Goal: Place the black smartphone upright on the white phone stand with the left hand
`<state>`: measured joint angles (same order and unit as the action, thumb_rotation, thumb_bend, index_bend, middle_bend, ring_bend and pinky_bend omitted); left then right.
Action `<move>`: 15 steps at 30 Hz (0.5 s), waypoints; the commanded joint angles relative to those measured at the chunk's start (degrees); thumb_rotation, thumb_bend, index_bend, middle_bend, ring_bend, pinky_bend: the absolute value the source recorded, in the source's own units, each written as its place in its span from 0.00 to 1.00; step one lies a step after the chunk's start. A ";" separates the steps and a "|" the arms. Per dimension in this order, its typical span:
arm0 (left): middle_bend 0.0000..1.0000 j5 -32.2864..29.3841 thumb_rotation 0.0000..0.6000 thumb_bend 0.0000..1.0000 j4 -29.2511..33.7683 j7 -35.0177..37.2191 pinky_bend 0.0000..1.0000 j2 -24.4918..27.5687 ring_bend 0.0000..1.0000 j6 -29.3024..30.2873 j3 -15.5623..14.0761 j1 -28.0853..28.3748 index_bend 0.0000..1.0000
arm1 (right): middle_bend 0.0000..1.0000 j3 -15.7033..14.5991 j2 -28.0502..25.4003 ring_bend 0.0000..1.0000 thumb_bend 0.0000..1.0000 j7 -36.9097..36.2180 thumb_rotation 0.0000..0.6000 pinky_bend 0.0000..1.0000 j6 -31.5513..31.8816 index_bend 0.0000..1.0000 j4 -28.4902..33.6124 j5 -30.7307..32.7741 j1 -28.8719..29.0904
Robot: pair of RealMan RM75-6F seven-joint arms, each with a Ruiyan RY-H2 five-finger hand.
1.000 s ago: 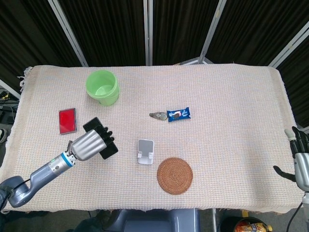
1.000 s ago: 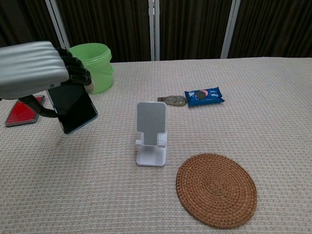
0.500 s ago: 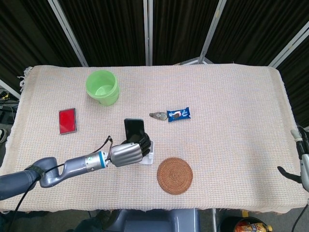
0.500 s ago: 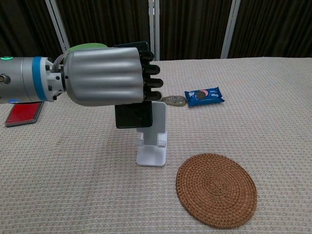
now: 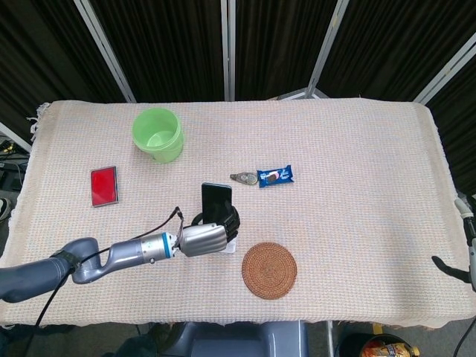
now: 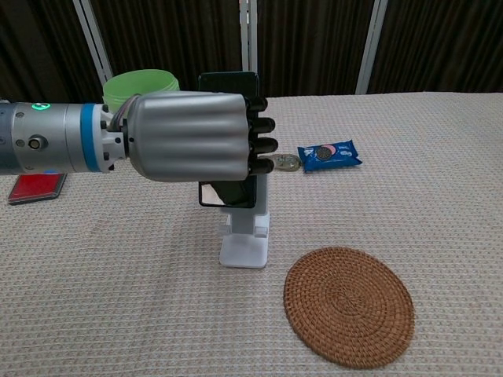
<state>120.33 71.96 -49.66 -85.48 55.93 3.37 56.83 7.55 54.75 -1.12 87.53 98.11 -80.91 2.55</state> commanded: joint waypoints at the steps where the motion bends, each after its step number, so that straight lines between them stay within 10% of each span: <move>1: 0.34 -1.25 1.00 0.04 -0.50 -2.84 0.37 -1.16 0.43 -1.37 0.43 -0.41 0.43 | 0.00 0.04 -0.11 0.00 0.00 -0.31 1.00 0.00 -0.10 0.00 -0.06 0.09 -0.01; 15: 0.34 -3.26 1.00 0.04 -1.45 -7.33 0.37 -4.73 0.43 -2.09 -0.31 -1.04 0.43 | 0.00 0.17 -0.53 0.00 0.00 -1.34 1.00 0.00 0.09 0.00 -0.20 0.08 -0.25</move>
<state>117.15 70.63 -56.91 -90.07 53.70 3.10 55.84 7.72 54.22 -2.45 87.61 97.92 -80.83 2.31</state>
